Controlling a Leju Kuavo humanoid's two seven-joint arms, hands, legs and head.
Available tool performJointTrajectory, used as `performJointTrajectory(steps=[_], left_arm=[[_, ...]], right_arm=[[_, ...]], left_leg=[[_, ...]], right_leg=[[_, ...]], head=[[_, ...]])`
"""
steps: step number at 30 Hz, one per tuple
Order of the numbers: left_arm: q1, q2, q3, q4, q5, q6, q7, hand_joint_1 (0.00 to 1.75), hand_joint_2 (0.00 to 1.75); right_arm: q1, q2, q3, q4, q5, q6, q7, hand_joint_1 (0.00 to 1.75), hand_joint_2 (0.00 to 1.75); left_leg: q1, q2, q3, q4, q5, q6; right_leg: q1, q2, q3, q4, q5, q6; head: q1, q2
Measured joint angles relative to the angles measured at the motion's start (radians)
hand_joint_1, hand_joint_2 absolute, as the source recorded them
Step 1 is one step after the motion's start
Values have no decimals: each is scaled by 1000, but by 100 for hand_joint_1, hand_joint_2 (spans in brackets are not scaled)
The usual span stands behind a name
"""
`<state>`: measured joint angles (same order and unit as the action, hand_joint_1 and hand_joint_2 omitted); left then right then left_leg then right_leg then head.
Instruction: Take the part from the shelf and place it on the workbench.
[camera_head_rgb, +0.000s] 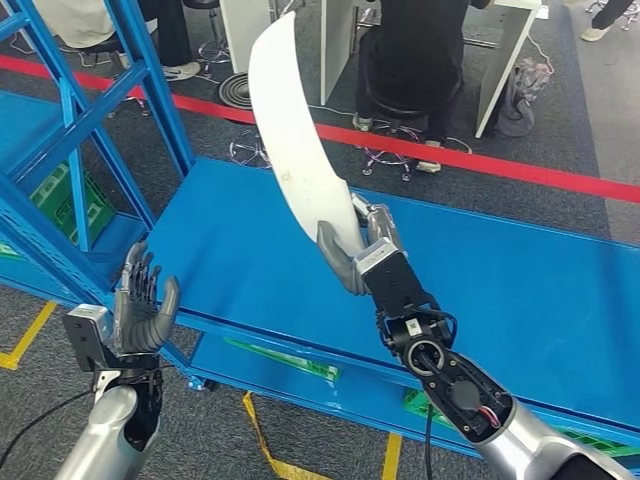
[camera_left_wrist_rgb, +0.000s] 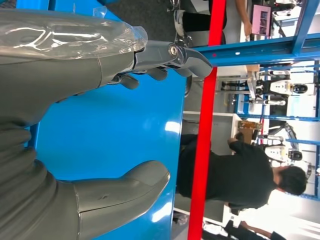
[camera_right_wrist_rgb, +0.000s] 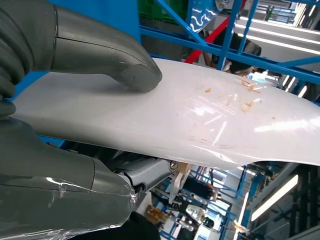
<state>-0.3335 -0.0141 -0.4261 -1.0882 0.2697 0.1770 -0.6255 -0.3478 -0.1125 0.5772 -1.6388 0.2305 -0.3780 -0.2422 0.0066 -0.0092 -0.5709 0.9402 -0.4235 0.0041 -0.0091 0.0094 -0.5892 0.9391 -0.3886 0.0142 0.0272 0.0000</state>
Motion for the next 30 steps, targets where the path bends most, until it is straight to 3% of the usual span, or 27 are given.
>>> performJointTrajectory(steps=[12, 18, 20, 22, 24, 25, 26, 28, 30], left_arm=[[-1, 1, 0, -12, -1, 2, 3, 0, 175], [-3, 3, 0, -15, -1, 4, 3, 0, 175], [-7, 2, 0, -18, -1, 4, 3, 0, 175], [-9, 2, 0, -19, 0, 4, 3, 0, 175], [-8, 2, 0, -19, 0, 3, 3, 0, 175], [-7, 2, 0, -19, 0, 3, 3, 0, 175], [-7, 2, 0, -19, 0, 3, 3, 0, 175], [-9, 2, 0, -19, 0, 2, 3, 0, 175], [-13, 1, 0, -19, 1, 1, 2, 0, 175]], right_arm=[[-1, 0, 0, 0, -1, 38, 13, 175, 175], [-2, 0, 0, -5, 4, 42, 14, 175, 175], [-2, 0, -1, -7, 4, 41, 14, 175, 175], [1, 0, -1, -8, 4, 41, 15, 175, 175], [5, 0, -1, -7, 4, 40, 16, 175, 175], [6, 0, -1, -7, 4, 39, 16, 175, 175], [7, 0, -2, -7, 4, 38, 16, 175, 175], [7, 0, -3, -7, 5, 37, 16, 175, 175], [7, 0, -5, -6, 5, 35, 14, 175, 175]], left_leg=[[-6, 0, 0, 4, -4, 4], [-4, -4, 9, -4, -3, 16], [2, -9, 22, -15, 0, 24], [3, -16, 26, -16, -1, 27], [3, -29, 28, -15, -4, 26], [4, -39, 30, -14, -6, 22], [6, -50, 33, -12, -9, 18], [10, -70, 36, -6, -18, 5], [14, -87, 26, 1, -21, -9]], right_leg=[[-2, 0, 1, -1, -1, 3], [-8, -5, 2, 4, -9, 15], [-9, -6, -31, 76, -50, 18], [-12, -6, -100, 224, -114, 19], [-13, -6, -146, 312, -133, 22], [-15, -5, -138, 292, -112, 22], [-18, -1, -109, 232, -74, 22], [-25, 38, -34, 91, -22, 23], [-27, 75, 1, 31, -22, 23]], head=[[-2, 0], [-5, 0], [1, 0], [10, 0], [15, 0], [17, 0], [20, 0], [24, 0], [23, 0]])
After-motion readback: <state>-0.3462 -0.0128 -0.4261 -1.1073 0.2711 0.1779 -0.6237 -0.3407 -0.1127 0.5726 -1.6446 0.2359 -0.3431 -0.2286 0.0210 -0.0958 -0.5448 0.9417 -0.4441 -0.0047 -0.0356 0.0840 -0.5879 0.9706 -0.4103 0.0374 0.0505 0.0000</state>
